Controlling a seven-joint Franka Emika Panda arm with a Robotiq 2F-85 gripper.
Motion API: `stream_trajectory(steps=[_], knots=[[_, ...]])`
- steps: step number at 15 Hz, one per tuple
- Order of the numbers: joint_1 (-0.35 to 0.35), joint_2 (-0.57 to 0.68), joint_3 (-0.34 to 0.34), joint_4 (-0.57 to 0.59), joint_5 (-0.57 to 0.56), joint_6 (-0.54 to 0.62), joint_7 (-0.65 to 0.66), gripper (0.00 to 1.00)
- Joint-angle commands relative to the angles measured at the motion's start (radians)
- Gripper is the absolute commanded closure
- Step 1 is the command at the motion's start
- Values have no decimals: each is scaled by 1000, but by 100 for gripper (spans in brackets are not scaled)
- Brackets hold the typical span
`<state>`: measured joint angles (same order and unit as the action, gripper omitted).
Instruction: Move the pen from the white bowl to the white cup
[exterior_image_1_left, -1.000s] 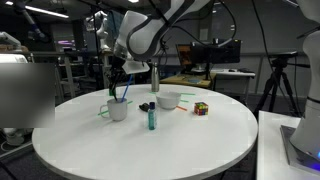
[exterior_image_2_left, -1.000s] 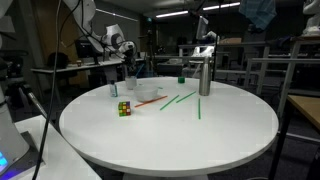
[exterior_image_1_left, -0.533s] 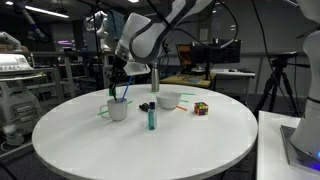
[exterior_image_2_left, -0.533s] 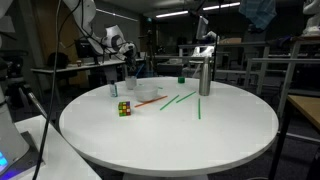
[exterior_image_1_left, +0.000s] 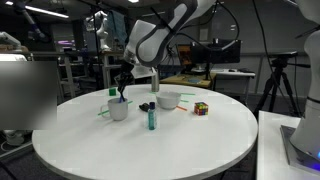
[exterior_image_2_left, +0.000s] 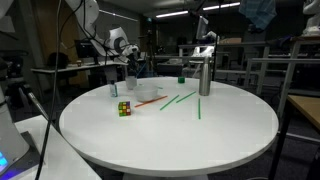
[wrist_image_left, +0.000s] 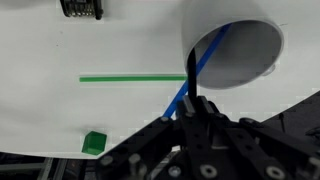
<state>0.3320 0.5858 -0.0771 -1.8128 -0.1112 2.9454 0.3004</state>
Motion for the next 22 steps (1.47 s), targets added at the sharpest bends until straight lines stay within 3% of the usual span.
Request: stream_trajectory(steps=[1, 3, 4, 5, 13, 19, 22], knots=[[-22, -38, 14, -45, 17, 23, -30, 98], [-22, -39, 12, -44, 16, 18, -31, 98], [-23, -39, 13, -43, 17, 15, -31, 65], [-24, -39, 14, -43, 17, 15, -32, 64], [-15, -37, 5, -40, 13, 15, -23, 4], [7, -60, -36, -28, 2, -36, 4, 0], [5, -116, -50, -25, 7, -152, 22, 0]])
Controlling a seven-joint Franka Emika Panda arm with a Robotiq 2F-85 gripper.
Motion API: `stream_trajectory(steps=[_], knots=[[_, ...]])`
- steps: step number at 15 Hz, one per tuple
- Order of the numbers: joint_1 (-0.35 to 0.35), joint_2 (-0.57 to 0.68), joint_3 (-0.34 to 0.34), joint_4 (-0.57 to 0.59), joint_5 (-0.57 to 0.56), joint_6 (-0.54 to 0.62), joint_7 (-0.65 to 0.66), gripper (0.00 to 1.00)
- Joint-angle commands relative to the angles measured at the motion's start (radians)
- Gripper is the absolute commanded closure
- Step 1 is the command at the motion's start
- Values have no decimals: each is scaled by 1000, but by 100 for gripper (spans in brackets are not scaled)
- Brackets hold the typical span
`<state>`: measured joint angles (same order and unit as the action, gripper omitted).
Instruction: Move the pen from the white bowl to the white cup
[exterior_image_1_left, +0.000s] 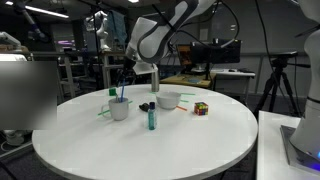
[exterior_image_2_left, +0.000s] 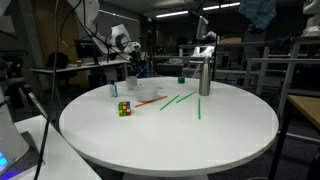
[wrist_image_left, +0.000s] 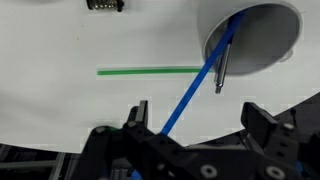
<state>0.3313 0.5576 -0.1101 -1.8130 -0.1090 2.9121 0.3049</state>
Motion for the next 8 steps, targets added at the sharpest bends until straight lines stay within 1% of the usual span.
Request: stream_trajectory(steps=[1, 3, 4, 7, 8], knots=[[-12, -110, 0, -22, 12, -167, 10, 0], [-51, -160, 46, -11, 44, -315, -10, 0], [-72, -181, 70, -5, 67, -370, -25, 0], [-118, -240, 115, 10, 117, -521, -45, 0], [-129, -260, 119, 7, 121, -561, -44, 0]])
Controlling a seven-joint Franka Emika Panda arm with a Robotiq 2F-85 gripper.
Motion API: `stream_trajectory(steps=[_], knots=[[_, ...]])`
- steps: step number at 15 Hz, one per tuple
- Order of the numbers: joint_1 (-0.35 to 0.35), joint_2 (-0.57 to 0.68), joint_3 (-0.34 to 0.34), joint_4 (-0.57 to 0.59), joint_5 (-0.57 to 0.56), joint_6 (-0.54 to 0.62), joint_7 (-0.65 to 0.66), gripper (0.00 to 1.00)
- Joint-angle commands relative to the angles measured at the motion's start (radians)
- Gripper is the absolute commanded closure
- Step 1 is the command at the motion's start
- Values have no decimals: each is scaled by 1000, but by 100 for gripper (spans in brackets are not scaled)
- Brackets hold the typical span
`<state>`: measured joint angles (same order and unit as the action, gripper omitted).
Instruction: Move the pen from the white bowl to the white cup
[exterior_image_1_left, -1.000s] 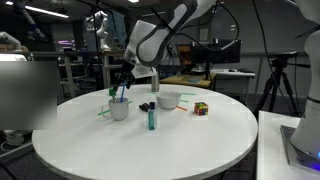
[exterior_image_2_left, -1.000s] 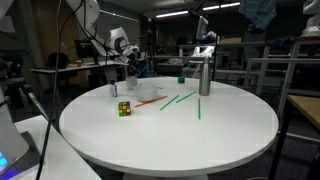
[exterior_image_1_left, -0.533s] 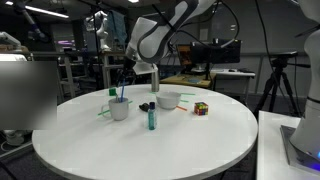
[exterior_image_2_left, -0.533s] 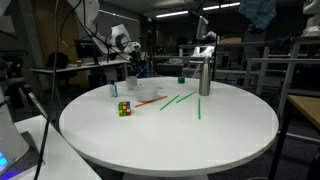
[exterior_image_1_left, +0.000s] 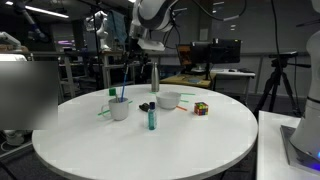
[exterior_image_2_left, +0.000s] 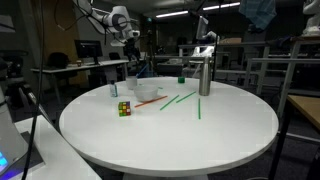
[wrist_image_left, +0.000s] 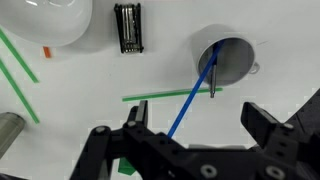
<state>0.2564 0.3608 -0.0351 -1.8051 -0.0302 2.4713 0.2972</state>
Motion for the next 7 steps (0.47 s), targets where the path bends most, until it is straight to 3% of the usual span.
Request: stream_trajectory(steps=[1, 4, 5, 7], knots=[[-66, -81, 48, 2, 47, -168, -37, 0], [-106, -127, 50, -3, 46, -284, -75, 0], [-86, -91, 52, 3, 17, -214, -19, 0], [-105, -111, 52, 2, 19, -254, -42, 0]])
